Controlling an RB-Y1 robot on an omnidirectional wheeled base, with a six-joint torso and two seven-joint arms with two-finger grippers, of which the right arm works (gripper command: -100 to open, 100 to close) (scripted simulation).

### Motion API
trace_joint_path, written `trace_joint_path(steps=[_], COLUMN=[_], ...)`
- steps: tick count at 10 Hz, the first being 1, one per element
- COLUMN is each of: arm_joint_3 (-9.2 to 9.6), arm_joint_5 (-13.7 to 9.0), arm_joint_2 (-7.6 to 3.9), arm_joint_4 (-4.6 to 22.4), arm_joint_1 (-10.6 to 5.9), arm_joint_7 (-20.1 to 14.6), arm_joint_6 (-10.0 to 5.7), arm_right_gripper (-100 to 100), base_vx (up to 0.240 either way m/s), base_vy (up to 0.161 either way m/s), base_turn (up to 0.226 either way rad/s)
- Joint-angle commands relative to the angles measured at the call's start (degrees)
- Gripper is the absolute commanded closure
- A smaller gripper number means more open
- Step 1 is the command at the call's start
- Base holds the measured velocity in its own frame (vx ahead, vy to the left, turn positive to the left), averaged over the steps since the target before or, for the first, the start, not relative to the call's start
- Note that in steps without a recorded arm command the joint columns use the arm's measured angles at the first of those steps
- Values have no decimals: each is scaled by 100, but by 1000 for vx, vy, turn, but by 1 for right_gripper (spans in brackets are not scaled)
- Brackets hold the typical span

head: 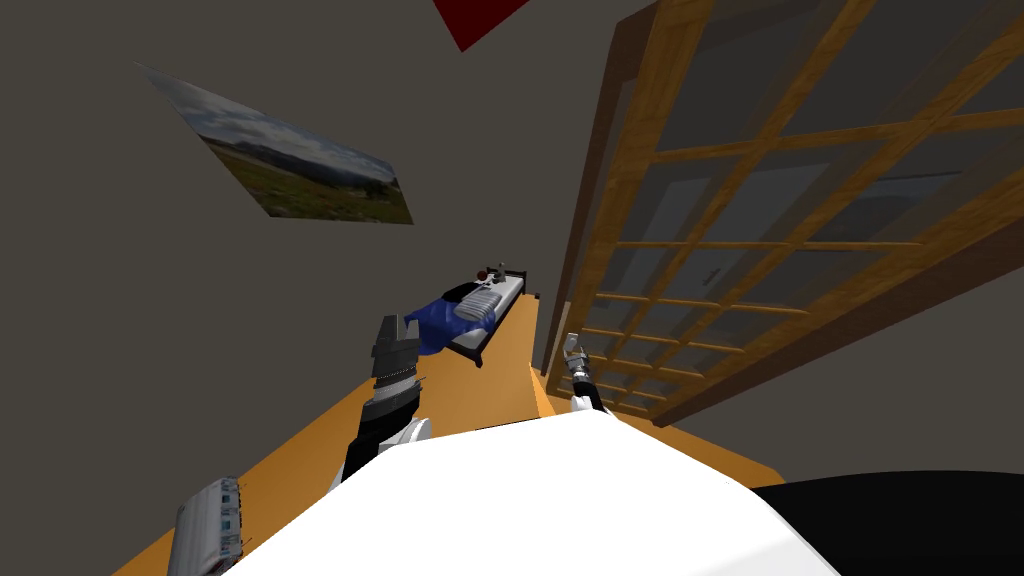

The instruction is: Pull the door open

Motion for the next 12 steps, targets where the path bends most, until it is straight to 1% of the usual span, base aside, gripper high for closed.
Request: trace_joint_path(steps=[1, 2, 3, 4, 5, 6, 7, 8, 9, 10, 11, 12], arm_joint_3=[16, 39, 39, 62, 86, 86, 109, 109, 132, 155, 155, 178], arm_joint_5=[-22, -60, -60, -98, -136, -136, -174, -174, -212, -249, -249, -286], arm_joint_2=[7, 23, 23, 40, 56, 56, 72, 72, 89, 105, 105, 120], arm_joint_4=[44, 70, 70, 96, 122, 122, 148, 148, 173, 198, 198, 223], arm_joint_1=[-28, -50, -50, -73, -96, -96, -118, -118, -141, -163, -163, -184], arm_joint_7=[-231, -425, -470, -700, -847, -950, -1153, -1189, -1416, -1566, -1667, -1871], arm_joint_6=[-36, -69, -69, -102, -135, -135, -169, -169, -201, -234, -234, -266], arm_right_gripper=[-100, -100, -100, -100, -100, -100, -100, -100, -100, -100, -100, -100], base_vx=[-53, -45, -37, -48, -71, -56, -50, -39, -43, -67, -54, -52], base_vy=[-17, -9, -6, -14, -18, -12, -18, -10, -4, -18, -15, -2], base_turn=[14, 26, 13, 23, 42, 19, 21, 17, 26, 43, 14, 18])
